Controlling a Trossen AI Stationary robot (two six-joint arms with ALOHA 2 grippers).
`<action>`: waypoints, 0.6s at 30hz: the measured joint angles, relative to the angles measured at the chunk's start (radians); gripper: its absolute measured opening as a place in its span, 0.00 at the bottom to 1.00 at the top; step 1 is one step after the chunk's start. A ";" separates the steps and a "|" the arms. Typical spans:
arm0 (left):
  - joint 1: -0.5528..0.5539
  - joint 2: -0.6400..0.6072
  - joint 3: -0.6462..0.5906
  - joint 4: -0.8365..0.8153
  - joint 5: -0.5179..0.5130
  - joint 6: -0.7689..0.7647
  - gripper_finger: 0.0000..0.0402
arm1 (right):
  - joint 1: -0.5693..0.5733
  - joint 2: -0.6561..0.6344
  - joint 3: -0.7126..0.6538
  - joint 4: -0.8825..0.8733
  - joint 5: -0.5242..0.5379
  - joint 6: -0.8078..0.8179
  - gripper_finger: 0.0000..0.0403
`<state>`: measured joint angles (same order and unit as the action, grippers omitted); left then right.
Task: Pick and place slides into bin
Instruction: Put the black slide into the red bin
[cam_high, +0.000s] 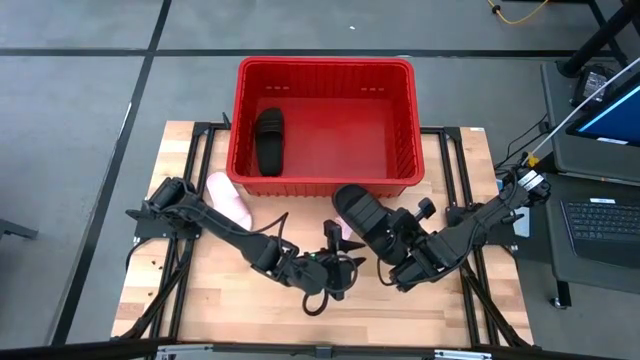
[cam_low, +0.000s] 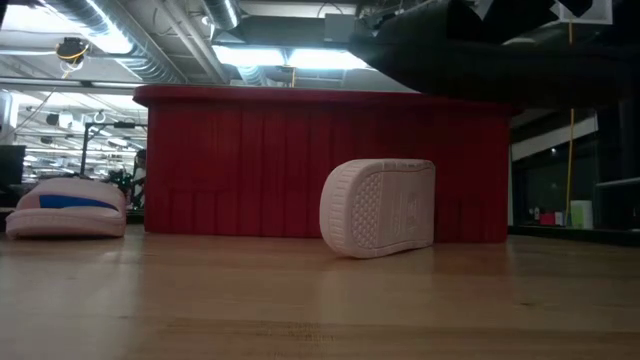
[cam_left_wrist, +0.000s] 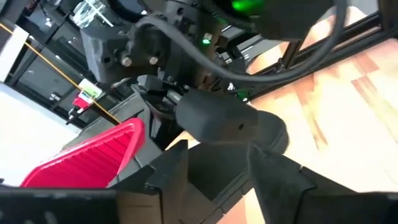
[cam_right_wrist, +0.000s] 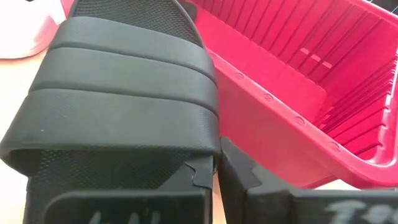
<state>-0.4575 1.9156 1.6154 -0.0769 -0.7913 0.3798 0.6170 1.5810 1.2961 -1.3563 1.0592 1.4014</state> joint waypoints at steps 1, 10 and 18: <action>0.004 0.000 0.000 0.000 -0.002 0.000 0.42 | 0.000 0.000 0.000 0.004 0.005 0.000 0.03; 0.041 0.006 0.000 -0.001 -0.118 -0.048 0.45 | 0.000 0.000 0.000 0.053 0.054 0.000 0.03; 0.036 0.021 -0.001 0.002 -0.127 -0.027 0.45 | 0.000 0.000 0.000 0.075 0.101 0.001 0.03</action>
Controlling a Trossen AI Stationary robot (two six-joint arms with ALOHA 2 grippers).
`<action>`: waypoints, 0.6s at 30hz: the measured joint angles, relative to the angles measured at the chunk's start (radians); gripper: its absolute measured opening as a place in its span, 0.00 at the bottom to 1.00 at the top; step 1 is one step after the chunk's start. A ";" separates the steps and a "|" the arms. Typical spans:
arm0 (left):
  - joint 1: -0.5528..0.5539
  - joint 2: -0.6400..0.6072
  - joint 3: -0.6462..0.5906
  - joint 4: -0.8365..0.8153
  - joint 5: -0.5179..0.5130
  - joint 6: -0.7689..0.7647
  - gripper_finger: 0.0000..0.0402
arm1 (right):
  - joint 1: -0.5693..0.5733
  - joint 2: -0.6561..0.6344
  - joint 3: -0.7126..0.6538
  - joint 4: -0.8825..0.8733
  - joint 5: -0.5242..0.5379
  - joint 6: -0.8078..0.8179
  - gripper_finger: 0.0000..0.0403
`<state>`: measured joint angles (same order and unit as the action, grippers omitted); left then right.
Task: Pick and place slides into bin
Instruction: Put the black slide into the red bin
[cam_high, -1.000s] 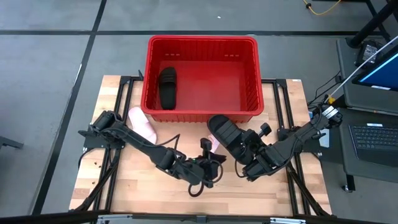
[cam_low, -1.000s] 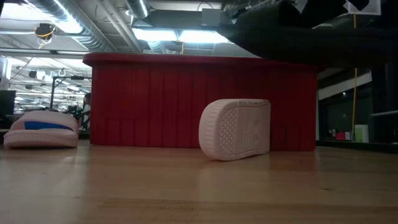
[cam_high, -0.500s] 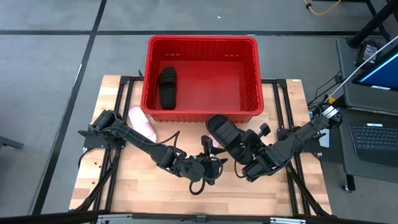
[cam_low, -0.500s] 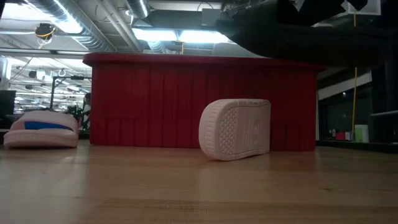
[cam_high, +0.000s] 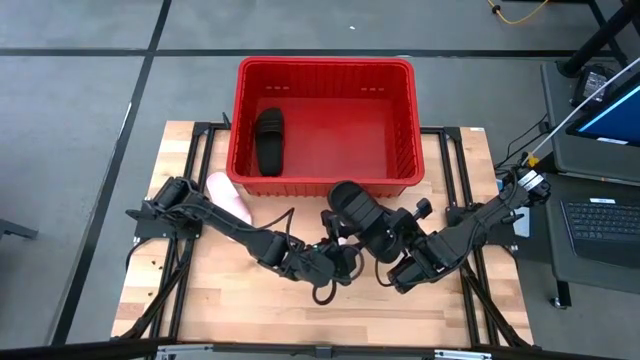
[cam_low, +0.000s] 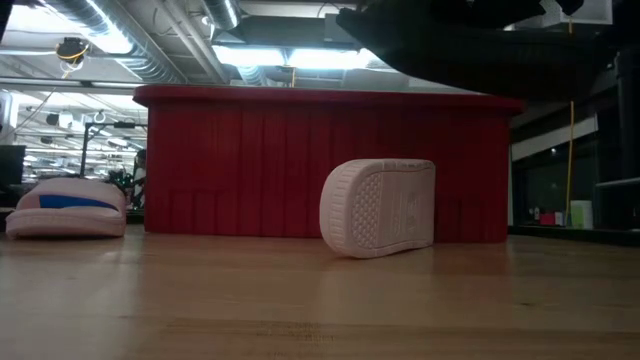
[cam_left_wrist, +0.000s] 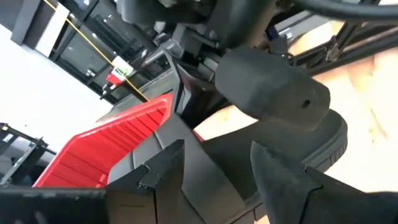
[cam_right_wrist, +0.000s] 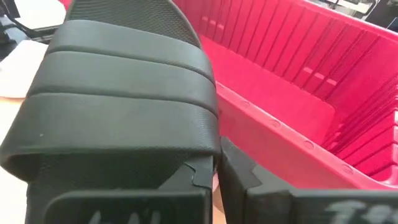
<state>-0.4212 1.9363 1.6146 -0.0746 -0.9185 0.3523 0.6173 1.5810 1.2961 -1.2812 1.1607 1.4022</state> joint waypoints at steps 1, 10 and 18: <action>-0.004 0.000 0.000 0.002 -0.006 0.001 0.45 | 0.000 0.000 0.000 0.000 0.001 0.001 0.03; 0.000 0.000 0.000 0.004 -0.042 0.037 0.45 | 0.000 0.000 0.000 0.107 0.021 -0.072 0.03; -0.002 0.000 0.000 0.003 -0.061 0.038 0.45 | -0.001 0.000 0.000 0.186 0.043 -0.156 0.03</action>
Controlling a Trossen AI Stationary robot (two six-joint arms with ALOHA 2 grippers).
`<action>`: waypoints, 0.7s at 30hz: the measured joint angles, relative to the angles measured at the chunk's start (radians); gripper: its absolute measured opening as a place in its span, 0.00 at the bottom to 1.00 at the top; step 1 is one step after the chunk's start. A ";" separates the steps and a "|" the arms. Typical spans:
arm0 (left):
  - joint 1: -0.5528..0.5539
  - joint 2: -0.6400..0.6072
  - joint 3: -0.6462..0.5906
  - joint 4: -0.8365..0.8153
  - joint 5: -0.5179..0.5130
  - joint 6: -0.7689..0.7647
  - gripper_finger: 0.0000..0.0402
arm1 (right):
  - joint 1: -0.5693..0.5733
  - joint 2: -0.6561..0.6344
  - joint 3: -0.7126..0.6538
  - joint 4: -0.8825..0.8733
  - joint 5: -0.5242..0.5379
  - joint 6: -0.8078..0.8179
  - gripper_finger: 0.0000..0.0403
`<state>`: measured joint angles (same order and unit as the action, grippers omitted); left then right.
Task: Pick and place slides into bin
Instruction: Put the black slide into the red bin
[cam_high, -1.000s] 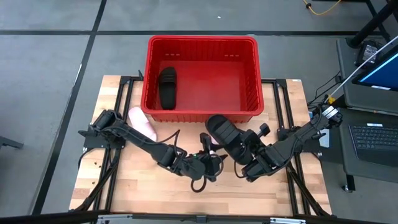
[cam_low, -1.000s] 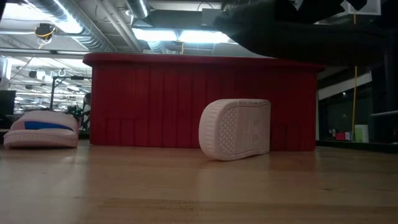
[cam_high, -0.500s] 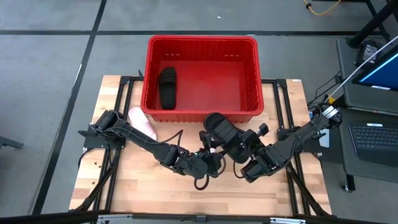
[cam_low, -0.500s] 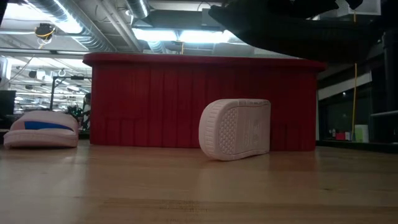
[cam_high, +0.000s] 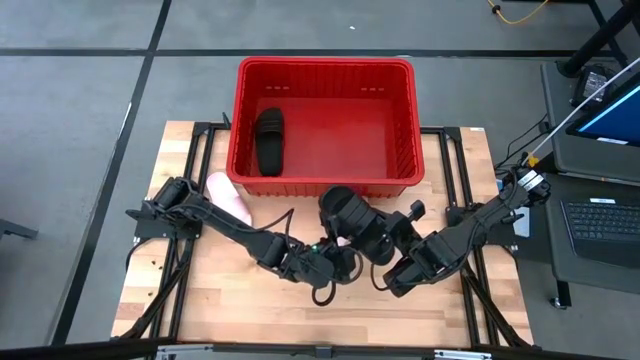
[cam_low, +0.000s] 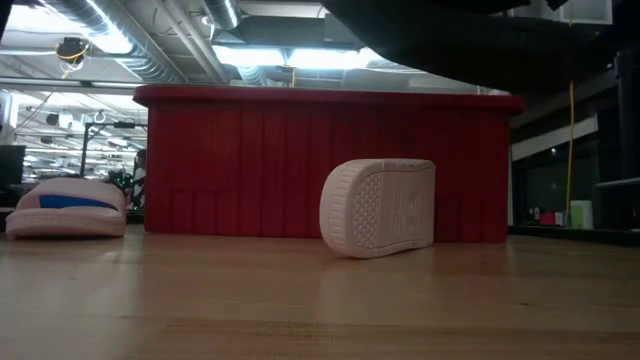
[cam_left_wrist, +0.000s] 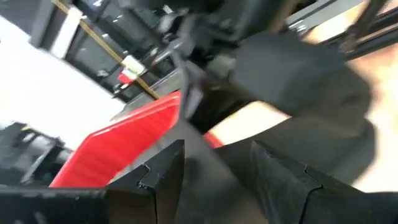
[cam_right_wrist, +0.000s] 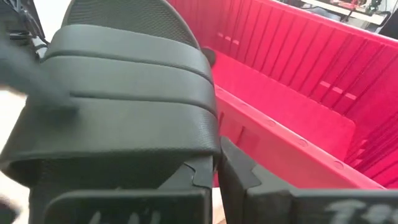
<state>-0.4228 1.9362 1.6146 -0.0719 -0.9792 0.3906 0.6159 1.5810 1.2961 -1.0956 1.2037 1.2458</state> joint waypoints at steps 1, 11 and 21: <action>0.000 0.000 0.000 0.000 -0.019 0.008 0.45 | 0.000 0.000 0.000 0.007 0.000 -0.004 0.03; 0.000 0.000 0.000 -0.067 -0.118 0.066 0.45 | -0.001 0.000 0.000 0.015 0.001 -0.021 0.03; 0.000 0.000 0.000 -0.111 -0.193 0.067 0.45 | 0.003 0.000 0.000 0.015 0.000 -0.024 0.03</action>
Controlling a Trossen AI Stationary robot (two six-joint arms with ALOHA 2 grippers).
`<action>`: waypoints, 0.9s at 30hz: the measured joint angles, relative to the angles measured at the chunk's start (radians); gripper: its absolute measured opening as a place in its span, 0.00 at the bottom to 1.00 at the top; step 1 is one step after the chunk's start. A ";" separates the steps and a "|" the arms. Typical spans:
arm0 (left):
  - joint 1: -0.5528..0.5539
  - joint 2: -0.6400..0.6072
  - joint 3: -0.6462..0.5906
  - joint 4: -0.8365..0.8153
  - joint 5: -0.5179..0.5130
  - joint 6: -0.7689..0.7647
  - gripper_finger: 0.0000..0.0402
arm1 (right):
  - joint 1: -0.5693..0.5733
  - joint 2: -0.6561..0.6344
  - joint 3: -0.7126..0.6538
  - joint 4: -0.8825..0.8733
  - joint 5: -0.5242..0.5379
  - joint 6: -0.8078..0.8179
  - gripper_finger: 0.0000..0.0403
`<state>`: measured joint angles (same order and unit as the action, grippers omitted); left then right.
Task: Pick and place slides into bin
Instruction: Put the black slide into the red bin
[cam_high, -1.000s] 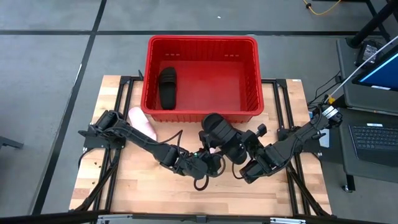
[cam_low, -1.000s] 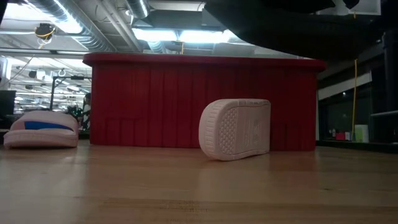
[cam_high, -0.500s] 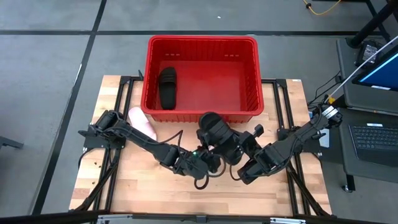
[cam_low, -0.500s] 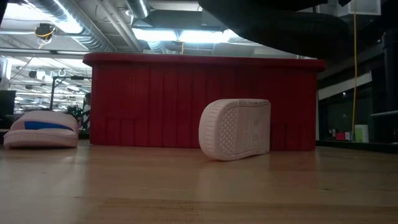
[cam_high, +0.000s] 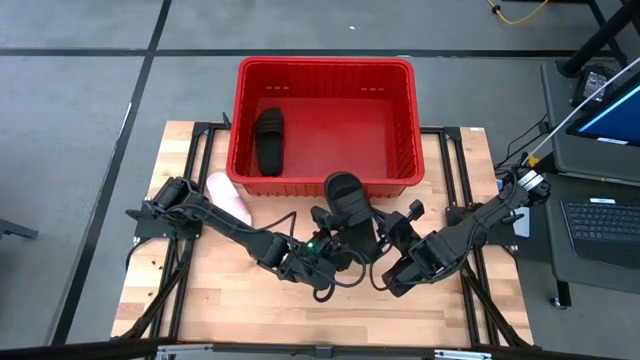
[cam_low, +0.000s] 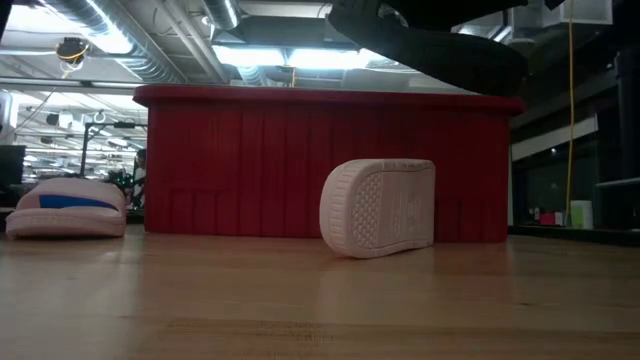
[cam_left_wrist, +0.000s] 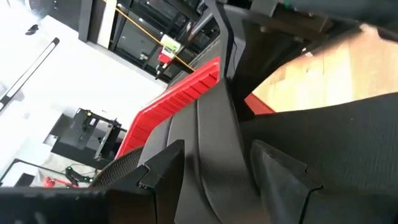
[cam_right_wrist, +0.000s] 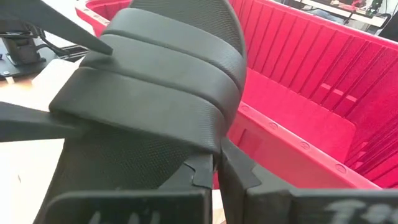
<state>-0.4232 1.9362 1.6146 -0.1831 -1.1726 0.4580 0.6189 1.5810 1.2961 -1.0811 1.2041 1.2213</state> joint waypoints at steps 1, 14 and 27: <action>0.000 0.000 0.000 -0.002 -0.001 0.000 0.45 | 0.000 0.000 0.000 0.000 0.000 0.000 0.03; 0.007 0.000 0.000 -0.002 -0.053 0.001 0.37 | 0.001 0.000 0.000 -0.001 -0.001 0.000 0.03; 0.007 0.000 0.000 -0.038 -0.064 0.002 0.10 | 0.017 0.000 -0.001 0.010 -0.005 -0.028 0.03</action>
<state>-0.4164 1.9362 1.6146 -0.2214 -1.2364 0.4597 0.6364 1.5810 1.2953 -1.0712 1.1988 1.1936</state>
